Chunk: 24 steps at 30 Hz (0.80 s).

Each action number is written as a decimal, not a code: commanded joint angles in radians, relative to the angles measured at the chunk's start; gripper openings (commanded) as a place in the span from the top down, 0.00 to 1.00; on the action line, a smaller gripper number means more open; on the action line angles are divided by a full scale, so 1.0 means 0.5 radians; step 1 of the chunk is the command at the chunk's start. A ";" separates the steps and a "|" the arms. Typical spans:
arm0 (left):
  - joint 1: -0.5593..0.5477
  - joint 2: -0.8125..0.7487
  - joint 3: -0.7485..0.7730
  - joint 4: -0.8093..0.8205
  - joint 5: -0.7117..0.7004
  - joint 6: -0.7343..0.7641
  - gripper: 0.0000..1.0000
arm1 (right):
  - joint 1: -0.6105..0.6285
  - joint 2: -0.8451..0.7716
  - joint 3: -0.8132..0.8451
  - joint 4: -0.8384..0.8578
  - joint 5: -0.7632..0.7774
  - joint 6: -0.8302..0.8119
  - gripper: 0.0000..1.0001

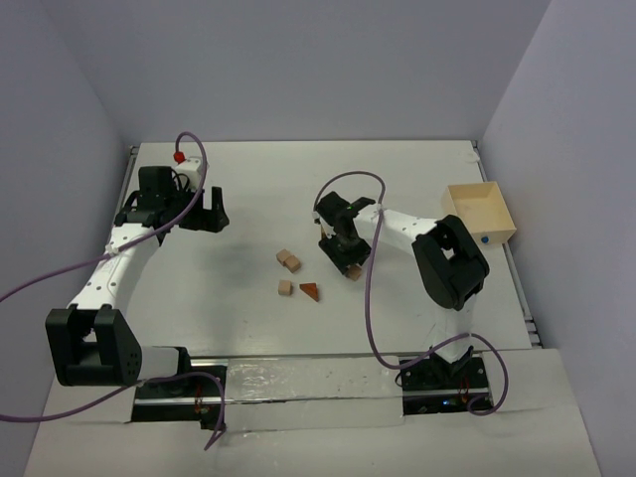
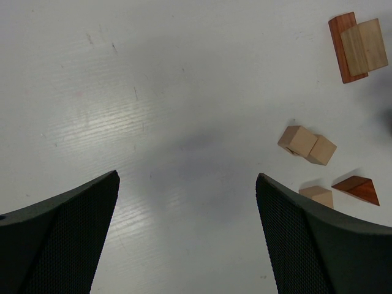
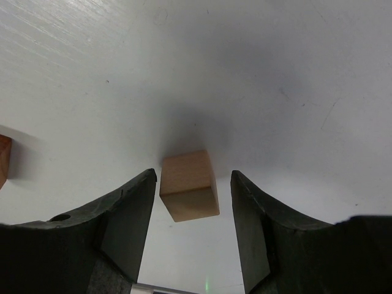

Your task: Build the wood block tower

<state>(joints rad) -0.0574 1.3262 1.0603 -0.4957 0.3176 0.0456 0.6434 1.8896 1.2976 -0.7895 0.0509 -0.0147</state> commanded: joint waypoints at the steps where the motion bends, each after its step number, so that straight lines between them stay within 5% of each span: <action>1: -0.008 -0.043 -0.013 0.037 -0.006 0.008 0.01 | -0.014 -0.020 0.040 -0.023 -0.017 -0.026 0.42; 24: -0.008 -0.029 0.005 0.040 -0.003 -0.005 0.01 | -0.032 -0.175 -0.065 0.012 -0.053 -0.044 0.44</action>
<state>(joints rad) -0.0574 1.3262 1.0534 -0.4957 0.3176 0.0452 0.6368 1.8660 1.2793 -0.7968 0.0243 -0.0280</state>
